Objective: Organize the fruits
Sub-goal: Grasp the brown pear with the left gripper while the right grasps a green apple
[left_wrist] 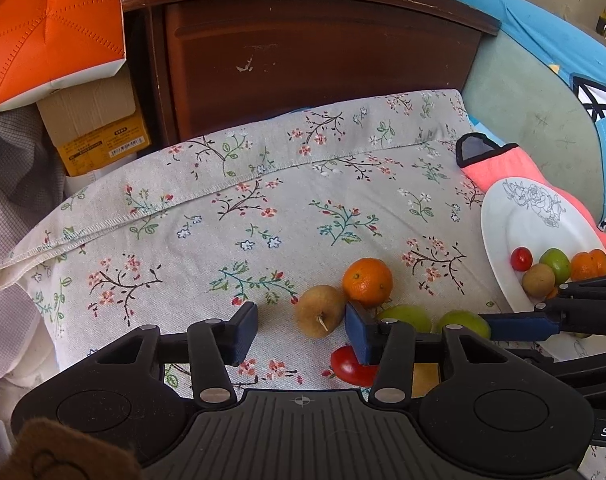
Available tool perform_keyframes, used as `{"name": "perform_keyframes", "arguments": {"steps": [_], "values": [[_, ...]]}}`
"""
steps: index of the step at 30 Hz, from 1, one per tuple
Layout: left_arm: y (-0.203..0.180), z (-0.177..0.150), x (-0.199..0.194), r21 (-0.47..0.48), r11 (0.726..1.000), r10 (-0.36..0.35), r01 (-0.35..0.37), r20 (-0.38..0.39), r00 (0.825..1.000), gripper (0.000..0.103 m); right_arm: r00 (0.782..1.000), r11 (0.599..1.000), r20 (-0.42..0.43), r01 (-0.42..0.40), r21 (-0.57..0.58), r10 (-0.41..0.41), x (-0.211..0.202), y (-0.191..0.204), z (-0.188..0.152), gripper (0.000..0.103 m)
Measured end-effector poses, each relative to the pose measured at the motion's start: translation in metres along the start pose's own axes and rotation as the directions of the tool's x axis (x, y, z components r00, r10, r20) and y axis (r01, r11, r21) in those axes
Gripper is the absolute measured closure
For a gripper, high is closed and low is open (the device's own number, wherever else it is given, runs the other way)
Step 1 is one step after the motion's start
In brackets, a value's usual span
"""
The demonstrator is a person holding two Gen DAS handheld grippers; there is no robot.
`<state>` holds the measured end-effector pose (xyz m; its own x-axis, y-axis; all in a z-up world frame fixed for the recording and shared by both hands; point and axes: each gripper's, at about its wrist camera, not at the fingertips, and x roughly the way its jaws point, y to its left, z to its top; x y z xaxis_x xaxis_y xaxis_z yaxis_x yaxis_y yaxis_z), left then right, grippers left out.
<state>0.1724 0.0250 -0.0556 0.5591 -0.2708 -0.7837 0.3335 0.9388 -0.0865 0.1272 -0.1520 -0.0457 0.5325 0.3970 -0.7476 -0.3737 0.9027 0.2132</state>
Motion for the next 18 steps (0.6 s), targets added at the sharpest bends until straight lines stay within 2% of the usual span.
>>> {"name": "perform_keyframes", "arguments": {"steps": [9,12,14,18], "values": [[-0.0087,0.0003,0.0039,0.045,0.999,0.02,-0.021,0.009,1.0,0.061,1.0,1.0,-0.002,0.003,-0.005,-0.003,-0.0012,0.0015,-0.0001,0.076],[-0.0095,0.0005,0.004,0.053,0.998,0.026,-0.027,0.015,1.0,0.068,1.0,1.0,0.0,0.002,-0.005,-0.002,-0.0022,0.002,-0.0001,0.076],[-0.0088,0.0008,0.0031,0.044,0.999,0.018,-0.019,0.019,1.0,0.078,1.0,1.0,0.005,0.0,-0.005,0.0,-0.0036,0.0027,0.0001,0.076],[-0.0114,-0.0019,0.0014,0.059,0.998,0.009,-0.01,0.028,1.0,0.079,1.0,1.0,0.012,-0.005,-0.007,0.005,-0.0059,0.0039,0.0001,0.076]]}}
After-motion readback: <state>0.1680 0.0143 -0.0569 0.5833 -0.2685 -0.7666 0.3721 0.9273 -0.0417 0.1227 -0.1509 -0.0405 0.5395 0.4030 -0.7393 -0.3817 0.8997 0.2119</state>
